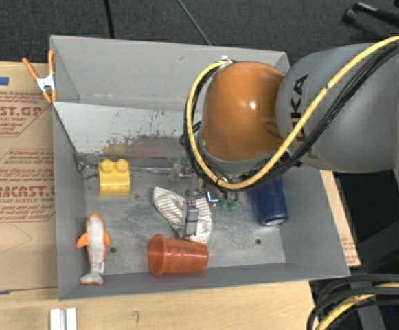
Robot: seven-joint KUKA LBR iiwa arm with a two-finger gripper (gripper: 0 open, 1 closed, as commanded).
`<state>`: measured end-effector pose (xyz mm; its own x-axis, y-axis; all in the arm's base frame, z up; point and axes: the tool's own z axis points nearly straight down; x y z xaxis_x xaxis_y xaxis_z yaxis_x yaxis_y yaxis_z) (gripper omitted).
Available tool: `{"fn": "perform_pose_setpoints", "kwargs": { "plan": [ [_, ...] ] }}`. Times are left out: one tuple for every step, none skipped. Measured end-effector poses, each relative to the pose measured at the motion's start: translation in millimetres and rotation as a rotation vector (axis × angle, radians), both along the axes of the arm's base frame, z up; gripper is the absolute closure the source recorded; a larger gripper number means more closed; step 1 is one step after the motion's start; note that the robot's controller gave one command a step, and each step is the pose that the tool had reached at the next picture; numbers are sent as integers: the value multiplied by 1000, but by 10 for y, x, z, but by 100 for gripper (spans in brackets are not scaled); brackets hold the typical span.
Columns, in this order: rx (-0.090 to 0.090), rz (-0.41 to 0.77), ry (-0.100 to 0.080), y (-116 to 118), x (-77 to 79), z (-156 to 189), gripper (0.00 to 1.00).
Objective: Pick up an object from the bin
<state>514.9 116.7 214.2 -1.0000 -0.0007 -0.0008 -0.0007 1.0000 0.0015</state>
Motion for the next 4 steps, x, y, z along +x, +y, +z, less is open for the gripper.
{"fn": "perform_pose_setpoints", "kwargs": {
  "plan": [
    [1, -70, -6, -449, 214, -634, 0],
    [-1, -160, 7, -651, 146, -902, 0],
    [0, -261, -2, -841, 303, -595, 0],
    [1, -282, -8, -800, 184, -1037, 0]
  ]
}}
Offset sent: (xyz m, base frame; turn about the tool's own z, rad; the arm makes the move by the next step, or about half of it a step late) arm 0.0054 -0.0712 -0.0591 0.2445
